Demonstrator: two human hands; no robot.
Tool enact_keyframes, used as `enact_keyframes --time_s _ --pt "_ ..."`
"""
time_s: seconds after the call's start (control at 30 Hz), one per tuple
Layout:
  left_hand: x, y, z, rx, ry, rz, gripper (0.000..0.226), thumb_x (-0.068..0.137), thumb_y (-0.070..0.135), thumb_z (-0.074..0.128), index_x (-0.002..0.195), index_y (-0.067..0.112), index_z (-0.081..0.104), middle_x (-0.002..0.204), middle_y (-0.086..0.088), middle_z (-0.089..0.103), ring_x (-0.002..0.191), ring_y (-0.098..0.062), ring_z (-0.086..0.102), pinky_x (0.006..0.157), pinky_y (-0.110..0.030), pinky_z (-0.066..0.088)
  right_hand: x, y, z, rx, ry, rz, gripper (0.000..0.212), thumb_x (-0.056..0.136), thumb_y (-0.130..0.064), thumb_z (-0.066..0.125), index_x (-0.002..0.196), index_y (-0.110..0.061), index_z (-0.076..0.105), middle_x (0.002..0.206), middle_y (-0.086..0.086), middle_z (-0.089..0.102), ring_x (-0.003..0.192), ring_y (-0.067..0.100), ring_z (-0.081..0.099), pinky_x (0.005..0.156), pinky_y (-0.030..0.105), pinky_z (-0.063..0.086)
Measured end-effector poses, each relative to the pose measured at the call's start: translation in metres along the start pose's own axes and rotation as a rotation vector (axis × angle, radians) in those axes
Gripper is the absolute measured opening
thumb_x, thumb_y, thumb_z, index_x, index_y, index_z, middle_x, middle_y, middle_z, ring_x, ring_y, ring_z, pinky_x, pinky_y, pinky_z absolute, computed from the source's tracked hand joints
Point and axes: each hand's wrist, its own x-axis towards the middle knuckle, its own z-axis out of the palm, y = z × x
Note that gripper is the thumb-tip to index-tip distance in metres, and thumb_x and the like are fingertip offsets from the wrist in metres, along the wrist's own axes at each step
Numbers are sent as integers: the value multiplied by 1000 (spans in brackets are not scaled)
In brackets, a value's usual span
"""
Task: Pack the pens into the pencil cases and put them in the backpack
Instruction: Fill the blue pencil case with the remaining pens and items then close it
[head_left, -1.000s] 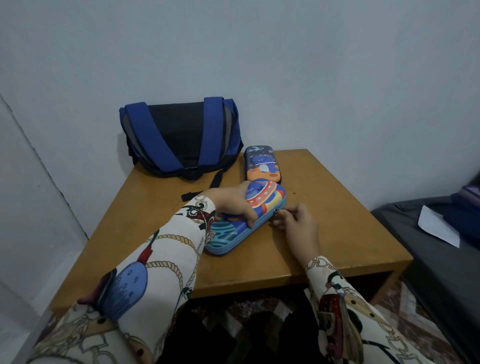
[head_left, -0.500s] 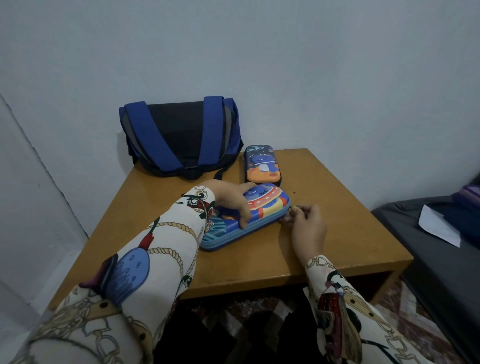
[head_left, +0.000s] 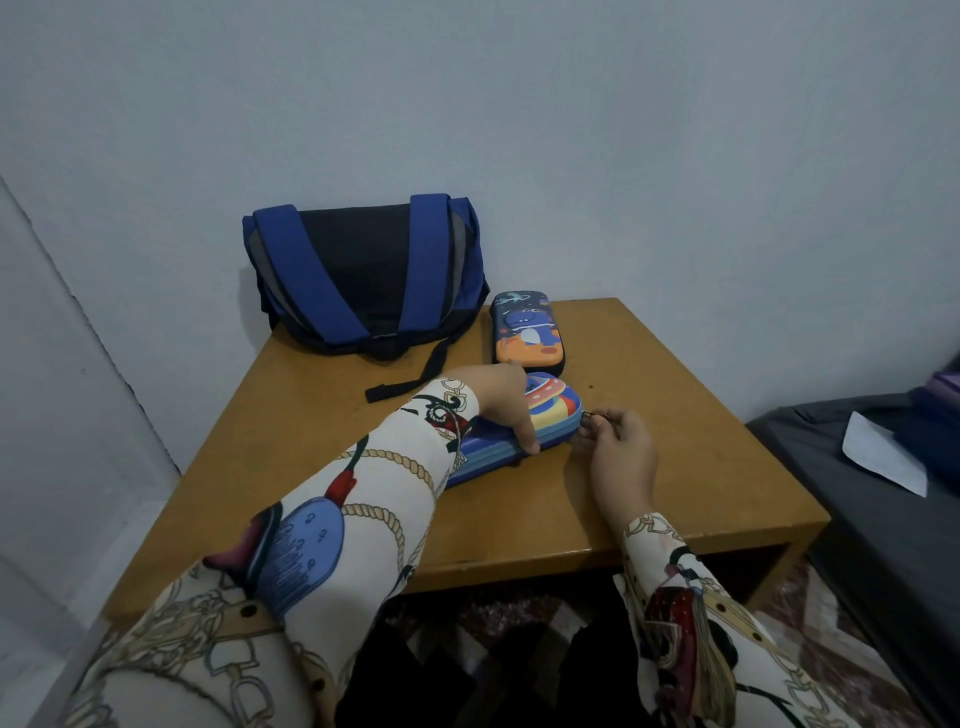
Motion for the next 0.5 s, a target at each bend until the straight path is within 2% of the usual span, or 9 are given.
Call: enact_keyframes --time_s 0.1,0.17,0.37,0.5 --pt "-3 0 -1 34 -11 23 86 71 45 80 137 11 36 124 -6 54 100 -20 53 70 -29 42 0 0 1 -13 19 -10 16 102 -5 46 98 -12 59 83 -1 63 76 8 62 64 15 52" --pt "-4 -2 0 67 4 39 85 71 41 81 137 12 36 126 -6 52 102 -20 52 73 -30 44 0 1 0 -17 30 -24 15 101 -6 48 97 -14 60 84 -3 63 79 8 62 62 14 48" --pt "-5 -11 -2 66 35 82 100 65 28 87 145 17 26 138 -5 45 117 -25 49 92 -40 50 0 2 1 -34 35 -51 16 100 -8 52 95 -19 62 89 -3 64 86 13 63 74 29 52" --pt "-9 -10 -3 74 28 122 108 65 20 86 149 22 18 143 -5 40 121 -26 47 94 -41 50 0 1 0 -4 59 -54 16 100 -8 51 95 -19 62 89 -5 63 82 9 62 68 21 50"
